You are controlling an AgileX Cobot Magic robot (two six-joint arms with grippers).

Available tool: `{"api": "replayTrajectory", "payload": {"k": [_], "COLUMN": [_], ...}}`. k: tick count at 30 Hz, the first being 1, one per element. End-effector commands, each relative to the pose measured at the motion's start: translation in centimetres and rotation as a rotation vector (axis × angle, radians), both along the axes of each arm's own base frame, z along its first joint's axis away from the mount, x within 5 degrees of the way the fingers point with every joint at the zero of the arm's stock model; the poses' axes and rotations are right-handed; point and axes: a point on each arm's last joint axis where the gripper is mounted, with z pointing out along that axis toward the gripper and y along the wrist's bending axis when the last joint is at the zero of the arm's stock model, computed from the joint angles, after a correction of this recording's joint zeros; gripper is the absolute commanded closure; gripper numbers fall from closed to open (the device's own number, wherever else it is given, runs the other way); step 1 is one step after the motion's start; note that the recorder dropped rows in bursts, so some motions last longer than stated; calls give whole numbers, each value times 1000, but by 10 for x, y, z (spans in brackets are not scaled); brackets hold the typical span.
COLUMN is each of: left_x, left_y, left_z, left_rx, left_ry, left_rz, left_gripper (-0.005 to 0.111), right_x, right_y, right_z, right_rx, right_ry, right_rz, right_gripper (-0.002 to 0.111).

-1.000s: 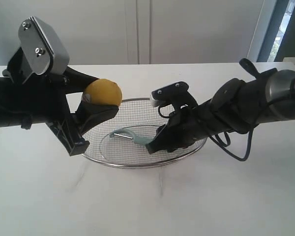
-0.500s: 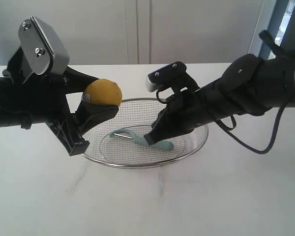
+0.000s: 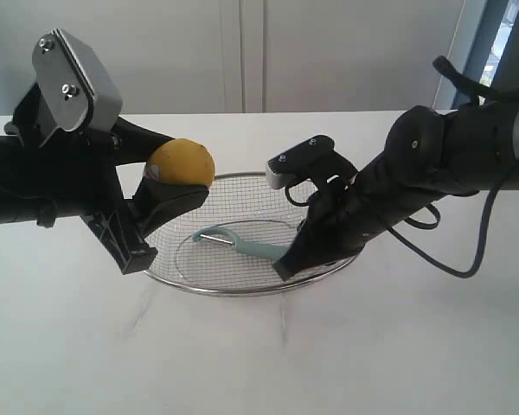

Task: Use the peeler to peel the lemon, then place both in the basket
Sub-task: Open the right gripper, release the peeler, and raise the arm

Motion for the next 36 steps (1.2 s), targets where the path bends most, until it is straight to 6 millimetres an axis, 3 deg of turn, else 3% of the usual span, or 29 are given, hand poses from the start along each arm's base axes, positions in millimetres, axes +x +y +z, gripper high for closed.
{"api": "replayTrajectory", "payload": {"k": [1, 22, 29, 36], "left_x": [-3, -3, -3, -3], "left_y": [-2, -2, -2, -2], "left_z": [3, 3, 3, 3], "left_rx": [-8, -8, -8, -8], "left_ry": [-20, -20, -20, -20], "left_rz": [-32, -32, -32, -32], "left_gripper": [107, 107, 107, 107], "right_x": [-2, -8, -6, -44], "right_y": [-1, -1, -6, -29], "right_z": [0, 0, 49, 98], "right_rx": [-10, -15, -28, -157], "right_ry": [30, 95, -71, 8], "right_rz": [9, 14, 73, 168], "right_gripper": [108, 108, 108, 108]}}
